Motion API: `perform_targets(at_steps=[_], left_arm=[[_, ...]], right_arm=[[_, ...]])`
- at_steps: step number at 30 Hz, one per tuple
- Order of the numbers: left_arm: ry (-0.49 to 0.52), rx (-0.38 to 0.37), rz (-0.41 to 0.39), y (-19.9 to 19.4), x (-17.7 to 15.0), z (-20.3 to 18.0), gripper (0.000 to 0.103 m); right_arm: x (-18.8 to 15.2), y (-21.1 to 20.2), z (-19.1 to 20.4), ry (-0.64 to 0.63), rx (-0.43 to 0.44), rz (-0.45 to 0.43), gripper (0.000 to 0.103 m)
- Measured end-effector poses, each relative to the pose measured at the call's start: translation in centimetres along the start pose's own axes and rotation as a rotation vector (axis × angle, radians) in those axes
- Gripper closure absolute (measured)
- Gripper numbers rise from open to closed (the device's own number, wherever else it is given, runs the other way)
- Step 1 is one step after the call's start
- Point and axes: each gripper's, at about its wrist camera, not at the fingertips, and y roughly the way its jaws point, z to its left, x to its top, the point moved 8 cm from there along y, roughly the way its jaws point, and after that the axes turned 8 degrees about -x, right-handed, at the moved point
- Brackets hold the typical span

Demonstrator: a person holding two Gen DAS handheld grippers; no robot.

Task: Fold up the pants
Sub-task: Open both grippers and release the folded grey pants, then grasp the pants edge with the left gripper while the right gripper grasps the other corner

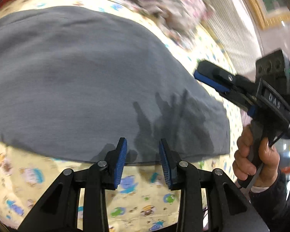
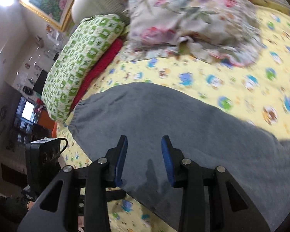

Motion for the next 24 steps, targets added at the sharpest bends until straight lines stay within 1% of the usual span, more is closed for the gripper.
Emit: perform_targets(at_steps=[1,2,5,7,8,13,15,16,21,24], left_arm=[[-0.032,0.001,-0.028,-1.2,0.2,1.1,0.066],[-0.053,0.005,-0.045,-2.2,0.4,2.2,0.062],[-0.116,0.037,-0.113,-5.0,0.5,5.2,0.057],[-0.166,0.047,-0.152,-7.2,0.6,7.5,0.056],[-0.195,0.052,-0.170,-8.1,0.5,8.7,0.056],[-0.304,0.078,-0.260,-12.4,0.2,14.0,0.056],[-0.365,0.084,-0.298,-14.0,0.0,16.2,0.052],[-0.394,0.080,-0.316,-14.8,-0.2,17.1,0.052],[-0.489,0.082,-0.367,-16.4,-0.7,20.1,0.052],[-0.540,0.067,-0.393,-17.2,-0.7,21.8,0.052]], right_arm=[[0.4,0.4,0.7,-0.014,0.007,0.010,0.065],[0.6,0.7,1.2,-0.026,0.012,0.018,0.065],[1.2,2.0,3.3,-0.079,0.017,0.048,0.064],[1.7,3.1,5.0,-0.117,0.023,0.070,0.056],[1.9,3.5,5.8,-0.134,0.031,0.076,0.054],[3.0,5.8,9.8,-0.234,0.054,0.111,0.052],[3.5,6.8,11.1,-0.270,0.058,0.122,0.050],[3.8,7.4,11.9,-0.290,0.062,0.129,0.049],[5.1,10.3,15.0,-0.365,0.075,0.169,0.048],[5.7,12.2,16.8,-0.405,0.086,0.201,0.047]])
